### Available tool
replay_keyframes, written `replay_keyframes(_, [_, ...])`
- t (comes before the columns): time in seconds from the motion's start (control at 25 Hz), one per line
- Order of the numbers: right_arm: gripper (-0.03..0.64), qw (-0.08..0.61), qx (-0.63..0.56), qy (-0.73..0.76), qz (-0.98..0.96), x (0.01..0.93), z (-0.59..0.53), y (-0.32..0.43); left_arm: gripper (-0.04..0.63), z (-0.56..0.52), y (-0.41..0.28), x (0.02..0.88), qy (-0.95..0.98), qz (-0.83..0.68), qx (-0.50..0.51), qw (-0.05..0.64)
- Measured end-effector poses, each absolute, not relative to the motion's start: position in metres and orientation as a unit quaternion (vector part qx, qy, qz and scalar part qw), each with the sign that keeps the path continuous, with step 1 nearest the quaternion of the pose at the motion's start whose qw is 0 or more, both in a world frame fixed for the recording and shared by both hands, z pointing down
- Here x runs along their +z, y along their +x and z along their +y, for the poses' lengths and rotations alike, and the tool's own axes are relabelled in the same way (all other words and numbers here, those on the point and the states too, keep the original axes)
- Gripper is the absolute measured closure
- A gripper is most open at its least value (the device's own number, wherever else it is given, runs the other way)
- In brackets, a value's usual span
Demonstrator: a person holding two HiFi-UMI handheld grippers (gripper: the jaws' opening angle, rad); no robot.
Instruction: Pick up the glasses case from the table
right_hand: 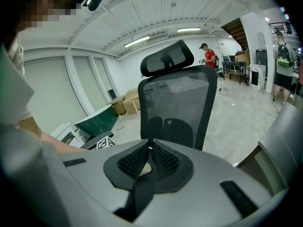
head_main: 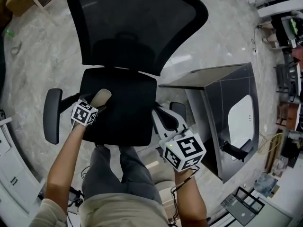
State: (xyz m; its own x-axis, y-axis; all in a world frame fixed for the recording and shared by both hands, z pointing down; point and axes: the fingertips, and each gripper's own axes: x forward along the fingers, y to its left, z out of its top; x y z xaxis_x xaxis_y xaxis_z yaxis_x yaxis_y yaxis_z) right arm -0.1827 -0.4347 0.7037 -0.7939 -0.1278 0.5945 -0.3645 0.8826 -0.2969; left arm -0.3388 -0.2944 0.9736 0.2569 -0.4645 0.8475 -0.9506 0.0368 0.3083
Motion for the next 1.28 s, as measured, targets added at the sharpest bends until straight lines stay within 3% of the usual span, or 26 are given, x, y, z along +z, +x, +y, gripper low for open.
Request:
replay_keyframes(0.28, [0.589, 0.296, 0.213, 0.138, -0.921, 0.727, -0.43, -0.181, 0.179, -0.285, -0.339, 1.028, 0.62, -0.544, 0.288, 0.486])
replay_keyframes(0.96, [0.589, 0.307, 0.238, 0.16, -0.908, 0.771, -0.422, -0.167, 0.175, -0.277, -0.331, 1.117, 0.606, -0.508, 0.33, 0.516])
replay_keyframes(1.28, [0.589, 0.311, 0.236, 0.162, -0.906, 0.771, -0.422, -0.162, 0.175, -0.279, -0.332, 1.118, 0.602, -0.52, 0.32, 0.514])
